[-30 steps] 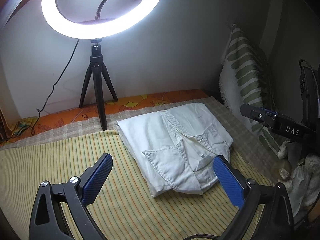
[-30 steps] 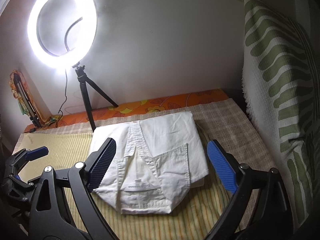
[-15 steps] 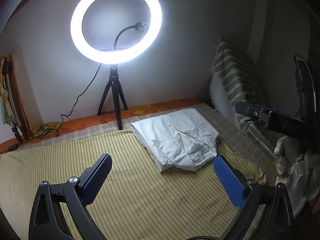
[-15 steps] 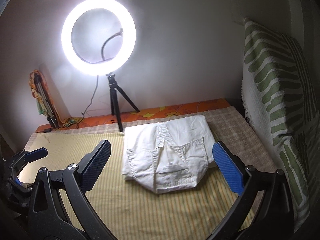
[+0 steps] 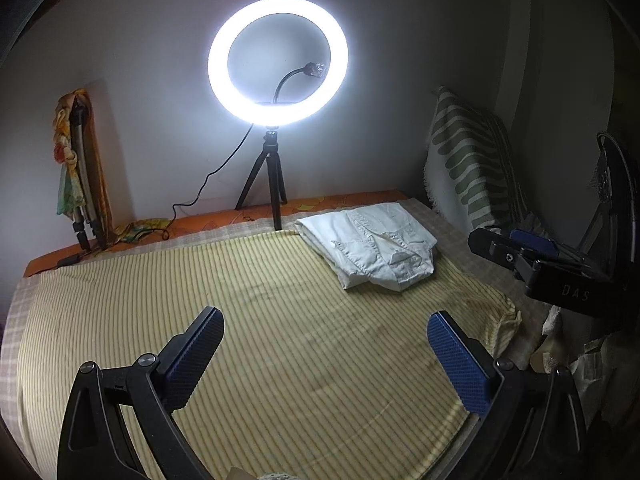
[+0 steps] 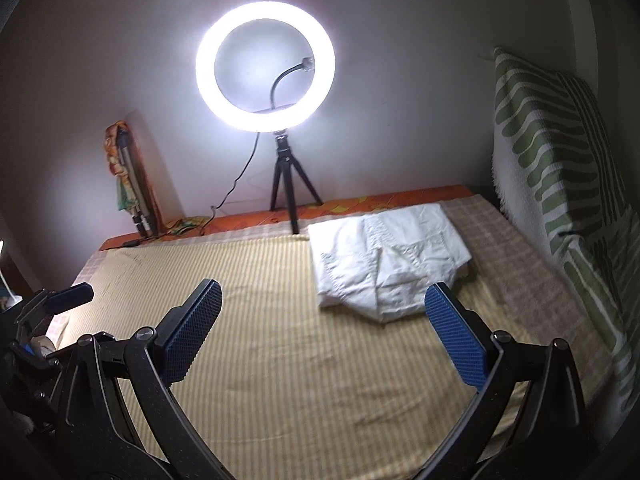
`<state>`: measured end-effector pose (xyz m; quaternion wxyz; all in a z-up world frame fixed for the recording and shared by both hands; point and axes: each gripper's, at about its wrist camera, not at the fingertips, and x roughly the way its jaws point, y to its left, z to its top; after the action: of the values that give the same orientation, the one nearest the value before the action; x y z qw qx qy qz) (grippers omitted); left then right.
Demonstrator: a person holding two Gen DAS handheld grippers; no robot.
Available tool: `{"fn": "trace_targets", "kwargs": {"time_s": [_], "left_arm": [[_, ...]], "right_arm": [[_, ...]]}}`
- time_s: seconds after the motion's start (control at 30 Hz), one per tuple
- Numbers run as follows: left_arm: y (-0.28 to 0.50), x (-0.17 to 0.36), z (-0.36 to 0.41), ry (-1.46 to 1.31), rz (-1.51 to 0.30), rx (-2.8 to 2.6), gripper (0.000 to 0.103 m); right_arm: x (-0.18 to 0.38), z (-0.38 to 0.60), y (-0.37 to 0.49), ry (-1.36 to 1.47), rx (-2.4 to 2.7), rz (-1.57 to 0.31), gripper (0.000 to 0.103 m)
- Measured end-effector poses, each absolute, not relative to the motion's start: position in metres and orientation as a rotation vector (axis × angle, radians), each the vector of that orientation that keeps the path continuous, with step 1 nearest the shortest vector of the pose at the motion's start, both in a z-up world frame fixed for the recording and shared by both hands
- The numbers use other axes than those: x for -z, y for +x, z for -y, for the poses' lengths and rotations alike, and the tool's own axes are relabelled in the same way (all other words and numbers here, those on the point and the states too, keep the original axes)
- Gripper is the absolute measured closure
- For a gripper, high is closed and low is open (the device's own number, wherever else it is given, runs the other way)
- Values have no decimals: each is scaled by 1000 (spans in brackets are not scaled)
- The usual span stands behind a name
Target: Fold small clothes
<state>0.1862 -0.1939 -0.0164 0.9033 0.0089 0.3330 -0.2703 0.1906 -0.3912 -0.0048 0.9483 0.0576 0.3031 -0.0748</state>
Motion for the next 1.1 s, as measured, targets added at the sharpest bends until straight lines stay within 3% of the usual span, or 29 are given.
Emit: {"fn": "trace_targets", "kwargs": {"time_s": [0.57, 1.1], "left_arm": [[142, 45, 143, 101, -697, 473, 0], [126, 56, 149, 149, -704, 497, 0]], "right_arm": [[59, 340, 147, 166, 137, -643, 0], [64, 336, 154, 167, 160, -641, 0]]}}
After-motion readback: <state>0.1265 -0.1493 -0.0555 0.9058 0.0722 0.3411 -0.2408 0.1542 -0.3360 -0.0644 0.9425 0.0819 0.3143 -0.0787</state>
